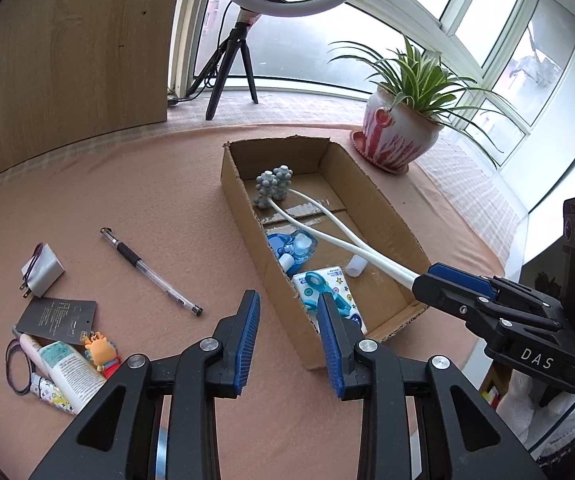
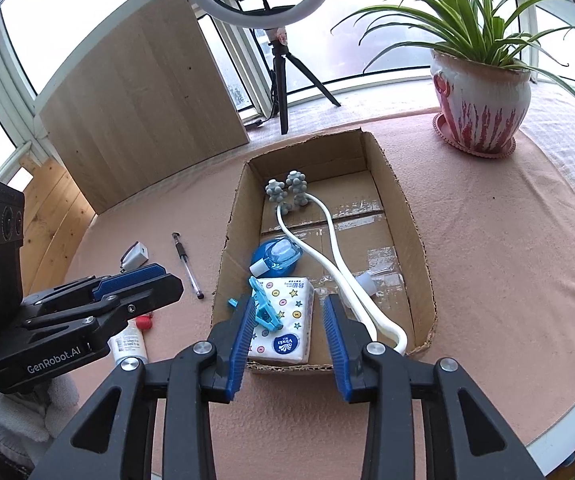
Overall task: Organize objects
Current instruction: 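Carry the white block with the right gripper and blue clip with the left into the box, release both, then grasp the orange deer figurine with the right gripper while the left gripper grasps the black cable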
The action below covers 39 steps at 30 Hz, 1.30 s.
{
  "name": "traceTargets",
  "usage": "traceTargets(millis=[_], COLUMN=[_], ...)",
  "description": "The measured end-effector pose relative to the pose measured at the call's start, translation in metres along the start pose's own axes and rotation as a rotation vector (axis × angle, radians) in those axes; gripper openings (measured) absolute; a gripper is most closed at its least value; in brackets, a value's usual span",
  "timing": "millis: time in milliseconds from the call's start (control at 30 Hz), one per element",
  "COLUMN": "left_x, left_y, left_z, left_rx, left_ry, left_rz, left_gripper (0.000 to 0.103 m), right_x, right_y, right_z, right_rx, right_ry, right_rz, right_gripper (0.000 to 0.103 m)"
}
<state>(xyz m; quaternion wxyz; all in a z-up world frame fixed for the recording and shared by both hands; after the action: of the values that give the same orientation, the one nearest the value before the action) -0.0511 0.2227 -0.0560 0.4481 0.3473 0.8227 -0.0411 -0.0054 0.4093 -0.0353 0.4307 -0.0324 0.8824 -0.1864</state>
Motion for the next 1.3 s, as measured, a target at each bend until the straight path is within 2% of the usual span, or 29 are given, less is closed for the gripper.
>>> traceTargets(millis=[267,533,600,667,733,833,1100,1300], left_x=[-0.03,-0.069,-0.078,-0.086,-0.093,-0.101,-0.105,-0.1], left_y=[-0.058,-0.131,-0.151,-0.169,-0.187,-0.208,-0.24,-0.252], left_z=[0.031,0.066,0.077,0.088,0.098,0.113,0.138,0.141], left_rx=[-0.09,-0.218,-0.258,-0.295,-0.328,-0.366,-0.409,-0.409], left_ry=[-0.009,0.006,0.004,0.002,-0.002,-0.013,-0.039,-0.053], left_rz=[-0.061,-0.173,-0.2,-0.225,-0.247,-0.278,-0.305,-0.305], left_gripper=[0.032,0.032,0.032,0.035,0.038,0.04,0.041,0.041], right_x=[0.004,0.01,0.013,0.019,0.024,0.033,0.05,0.073], right_y=[-0.029,-0.059,-0.067,-0.077,-0.089,-0.107,-0.148,-0.175], right_z=[0.004,0.005,0.007,0.009,0.014,0.018,0.024,0.032], right_rx=[-0.04,-0.08,-0.088,-0.102,-0.115,-0.14,-0.18,-0.24], right_ry=[0.012,0.013,0.006,-0.006,-0.021,-0.041,-0.032,-0.122], right_rz=[-0.024,-0.053,-0.065,-0.083,-0.102,-0.121,-0.184,-0.194], right_gripper=[0.034,0.039,0.042,0.054,0.06,0.065,0.066,0.066])
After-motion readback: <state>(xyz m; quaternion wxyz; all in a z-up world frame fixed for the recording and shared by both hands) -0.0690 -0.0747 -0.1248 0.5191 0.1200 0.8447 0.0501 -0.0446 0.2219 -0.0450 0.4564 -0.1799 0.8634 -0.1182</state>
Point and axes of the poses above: each gripper's, at about its wrist camera, not at the fingertips, and x roughly the way its jaws point, y to its right, z to its underside, the point moved 2 cm from there along x, roughly the way its jaws point, and after that the axes turned 5 degrees about x, right-handed, at the moved point
